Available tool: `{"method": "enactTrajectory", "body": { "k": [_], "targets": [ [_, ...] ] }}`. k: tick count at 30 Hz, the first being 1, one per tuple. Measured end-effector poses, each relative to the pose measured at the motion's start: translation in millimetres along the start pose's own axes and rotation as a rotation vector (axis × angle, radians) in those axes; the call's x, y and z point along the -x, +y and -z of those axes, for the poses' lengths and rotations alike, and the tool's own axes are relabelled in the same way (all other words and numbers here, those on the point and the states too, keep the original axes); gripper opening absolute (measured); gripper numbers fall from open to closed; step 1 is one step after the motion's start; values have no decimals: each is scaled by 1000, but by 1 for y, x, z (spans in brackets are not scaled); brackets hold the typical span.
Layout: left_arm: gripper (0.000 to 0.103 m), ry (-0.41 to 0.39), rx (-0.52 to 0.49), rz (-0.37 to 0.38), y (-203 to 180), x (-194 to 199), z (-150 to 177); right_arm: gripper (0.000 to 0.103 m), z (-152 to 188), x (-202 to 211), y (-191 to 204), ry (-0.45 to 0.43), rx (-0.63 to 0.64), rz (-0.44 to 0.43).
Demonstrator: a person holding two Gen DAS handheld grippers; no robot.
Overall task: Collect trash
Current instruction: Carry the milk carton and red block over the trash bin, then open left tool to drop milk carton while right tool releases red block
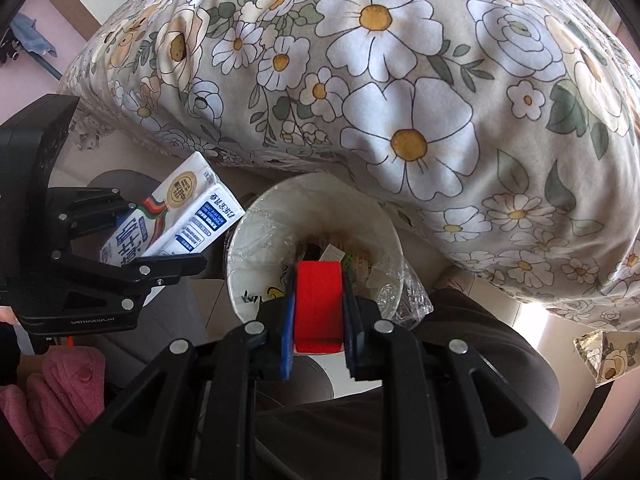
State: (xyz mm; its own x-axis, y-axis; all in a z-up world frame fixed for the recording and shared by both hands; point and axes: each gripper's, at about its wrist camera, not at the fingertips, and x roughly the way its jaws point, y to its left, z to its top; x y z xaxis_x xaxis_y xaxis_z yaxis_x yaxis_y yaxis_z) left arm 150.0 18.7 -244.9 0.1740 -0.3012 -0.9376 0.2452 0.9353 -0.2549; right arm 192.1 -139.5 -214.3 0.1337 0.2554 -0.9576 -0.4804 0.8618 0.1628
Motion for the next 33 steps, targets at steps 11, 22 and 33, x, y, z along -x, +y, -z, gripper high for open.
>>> {"method": "enactTrajectory", "body": {
  "k": [11, 22, 33],
  "targets": [
    [48, 98, 96, 36, 23, -53, -1, 21, 6, -68, -8, 127, -38, -36],
    [48, 172, 159, 78, 27, -100, -7, 21, 11, -120, -5, 229, -51, -64],
    [48, 222, 231, 80, 35, -141, -17, 21, 15, -160, -6, 310, -66, -91]
  ]
}}
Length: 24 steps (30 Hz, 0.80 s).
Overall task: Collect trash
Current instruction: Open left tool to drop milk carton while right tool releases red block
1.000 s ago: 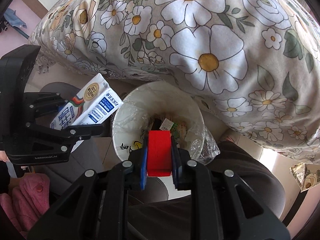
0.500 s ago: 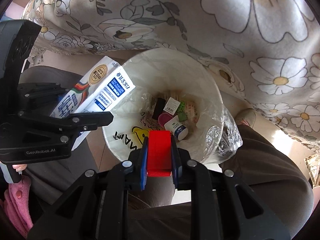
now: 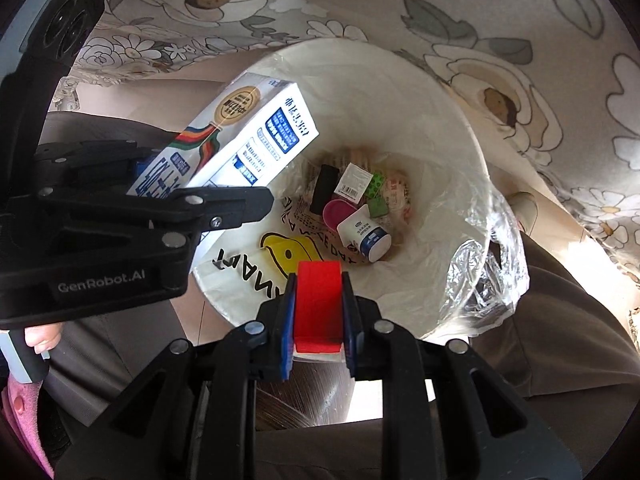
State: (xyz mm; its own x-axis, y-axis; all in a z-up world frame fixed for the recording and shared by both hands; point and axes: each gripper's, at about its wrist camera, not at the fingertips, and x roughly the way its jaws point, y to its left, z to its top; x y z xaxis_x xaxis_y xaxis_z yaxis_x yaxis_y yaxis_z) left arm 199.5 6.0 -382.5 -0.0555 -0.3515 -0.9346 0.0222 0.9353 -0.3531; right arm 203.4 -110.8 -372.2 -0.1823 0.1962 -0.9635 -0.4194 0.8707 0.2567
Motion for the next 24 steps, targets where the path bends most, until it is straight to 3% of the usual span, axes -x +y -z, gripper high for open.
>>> {"method": "enactTrajectory", "body": {
  "k": [24],
  "targets": [
    [48, 86, 32, 3, 7, -38, -11, 21, -11, -43, -5, 89, -1, -10]
  ]
}}
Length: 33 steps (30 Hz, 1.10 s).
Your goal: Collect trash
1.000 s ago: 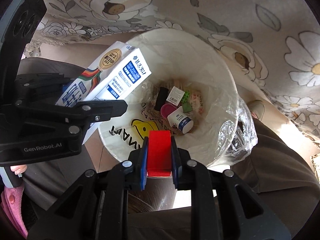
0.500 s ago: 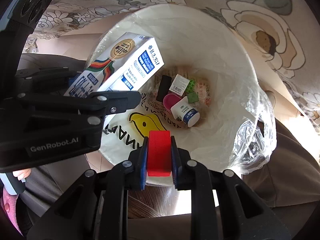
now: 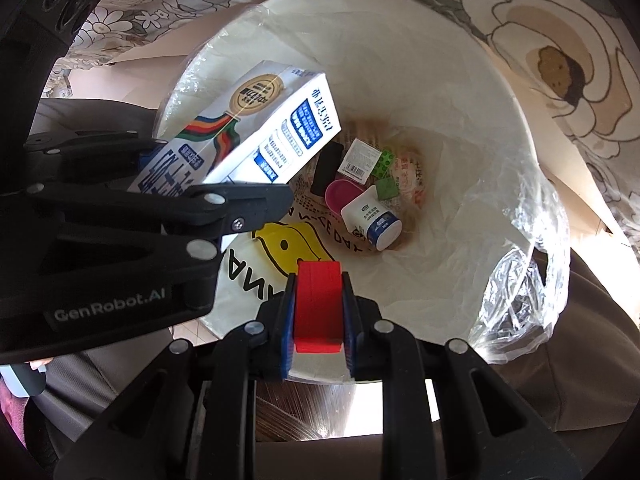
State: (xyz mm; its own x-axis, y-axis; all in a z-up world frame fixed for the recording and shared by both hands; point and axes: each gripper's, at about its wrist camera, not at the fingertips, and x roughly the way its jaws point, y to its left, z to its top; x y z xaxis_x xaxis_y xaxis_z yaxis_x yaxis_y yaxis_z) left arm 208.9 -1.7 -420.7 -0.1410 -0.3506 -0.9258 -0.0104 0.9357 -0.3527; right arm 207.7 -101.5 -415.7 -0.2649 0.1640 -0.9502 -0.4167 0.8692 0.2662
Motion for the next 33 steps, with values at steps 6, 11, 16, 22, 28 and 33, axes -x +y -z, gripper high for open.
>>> {"method": "enactTrajectory", "body": {
  "k": [6, 11, 16, 22, 28, 33],
  "targets": [
    [50, 7, 15, 3, 2, -4, -2, 25, -2, -6, 2, 14, 11, 18],
    [59, -8, 18, 3, 6, 0, -2, 44, -3, -6, 1, -7, 10, 32],
    [59, -17, 3, -5, 5, 4, -2, 44, -2, -5, 2, -11, 11, 34],
    [59, -56, -40, -49, -3, 18, 6, 44, 4, 4, 3, -39, 18, 47],
    [59, -143, -69, -91, -12, 52, 22, 44, 18, 27, 11, -96, 25, 58],
    [59, -252, -116, -147, -26, 98, 45, 44, 37, 67, 20, -190, 43, 68]
  ]
}}
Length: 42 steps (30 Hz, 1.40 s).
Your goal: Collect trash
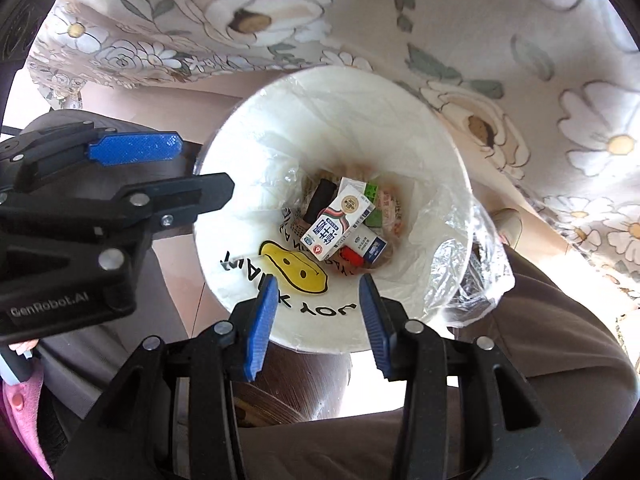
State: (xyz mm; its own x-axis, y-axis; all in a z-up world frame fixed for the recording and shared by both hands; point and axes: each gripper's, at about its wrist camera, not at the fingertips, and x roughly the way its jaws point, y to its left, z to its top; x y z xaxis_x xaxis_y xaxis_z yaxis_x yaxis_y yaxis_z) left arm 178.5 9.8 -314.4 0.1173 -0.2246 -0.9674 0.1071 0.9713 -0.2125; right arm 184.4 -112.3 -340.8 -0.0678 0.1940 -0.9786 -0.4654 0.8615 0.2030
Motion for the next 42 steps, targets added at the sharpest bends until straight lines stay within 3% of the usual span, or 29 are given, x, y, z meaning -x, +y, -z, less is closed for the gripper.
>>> {"method": "enactTrajectory", "body": {
  "k": [9, 14, 19, 21, 23, 26, 28, 31, 37, 42],
  "targets": [
    [59, -212, -105, -26, -33, 109, 23, 44, 18, 107, 24, -224, 81, 44],
    [60, -287, -128, -40, -45, 151, 38, 44, 40, 161, 30, -350, 108, 61],
    [75, -357, -142, -58, -58, 184, 57, 47, 67, 203, 42, -450, 132, 104],
    [80, -387, -145, -80, -62, 196, 65, 47, 79, 214, 46, -479, 142, 103],
    [85, -418, -151, -111, -68, 207, 74, 58, 91, 225, 52, -511, 141, 129],
    [88, -468, -157, -174, -78, 220, 86, 63, 106, 235, 63, -564, 132, 186],
    [90, -496, -148, -225, -82, 226, 93, 66, 116, 242, 64, -592, 111, 170],
    [91, -530, -138, -284, -89, 234, 102, 78, 134, 255, 64, -654, 49, 151],
    [91, -562, -144, -302, -94, 245, 116, 83, 163, 270, 75, -769, -19, 218],
    [91, -585, -157, -313, -99, 248, 122, 84, 170, 275, 85, -807, -10, 291]
  ]
}}
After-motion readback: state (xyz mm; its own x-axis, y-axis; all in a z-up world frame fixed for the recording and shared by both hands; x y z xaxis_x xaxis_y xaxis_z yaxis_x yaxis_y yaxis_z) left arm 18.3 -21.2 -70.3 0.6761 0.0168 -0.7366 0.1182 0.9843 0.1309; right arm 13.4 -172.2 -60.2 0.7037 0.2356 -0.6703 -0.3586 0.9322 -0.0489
